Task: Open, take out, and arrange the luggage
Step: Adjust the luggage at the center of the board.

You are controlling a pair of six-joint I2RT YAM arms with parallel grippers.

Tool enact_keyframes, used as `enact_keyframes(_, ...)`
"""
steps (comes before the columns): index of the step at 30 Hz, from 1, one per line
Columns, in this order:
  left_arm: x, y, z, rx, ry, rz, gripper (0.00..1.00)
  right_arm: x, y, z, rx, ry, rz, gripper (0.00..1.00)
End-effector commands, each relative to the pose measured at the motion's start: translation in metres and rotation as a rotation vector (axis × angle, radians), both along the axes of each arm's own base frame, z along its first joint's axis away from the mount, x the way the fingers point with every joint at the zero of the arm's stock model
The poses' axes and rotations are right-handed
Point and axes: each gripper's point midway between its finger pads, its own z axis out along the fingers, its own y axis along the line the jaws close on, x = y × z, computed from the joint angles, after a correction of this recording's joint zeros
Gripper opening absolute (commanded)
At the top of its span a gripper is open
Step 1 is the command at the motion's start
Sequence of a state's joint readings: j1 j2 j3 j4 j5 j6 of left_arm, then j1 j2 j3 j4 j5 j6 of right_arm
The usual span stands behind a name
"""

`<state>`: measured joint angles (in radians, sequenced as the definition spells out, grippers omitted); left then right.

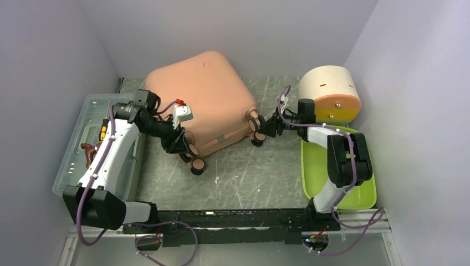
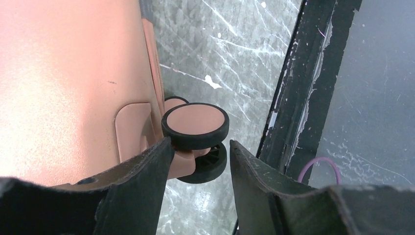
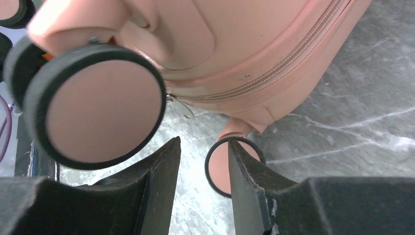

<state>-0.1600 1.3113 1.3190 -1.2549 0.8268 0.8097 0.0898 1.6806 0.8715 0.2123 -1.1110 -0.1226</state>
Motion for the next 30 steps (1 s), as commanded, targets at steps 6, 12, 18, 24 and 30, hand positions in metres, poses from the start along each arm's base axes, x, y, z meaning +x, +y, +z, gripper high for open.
enact_keyframes(6, -0.003, 0.058, -0.031, 0.220, 0.082, 0.111, 0.56, -0.012, 0.034, 0.000, 0.055, -0.049, 0.136, 0.45)
enact_keyframes(12, -0.004, 0.047, -0.022, 0.147, 0.109, 0.103, 0.58, -0.012, 0.049, 0.007, 0.115, -0.031, 0.159, 0.47)
enact_keyframes(18, -0.007, 0.042, -0.023, 0.120, 0.119, 0.102, 0.59, -0.010, 0.058, -0.010, 0.107, 0.023, 0.156, 0.49)
enact_keyframes(24, -0.011, 0.040, -0.024, 0.106, 0.127, 0.100, 0.59, -0.016, 0.061, -0.004, 0.155, 0.008, 0.175, 0.50)
enact_keyframes(30, -0.013, 0.039, -0.024, 0.098, 0.136, 0.101, 0.59, -0.016, 0.064, 0.002, 0.214, 0.028, 0.176, 0.50)
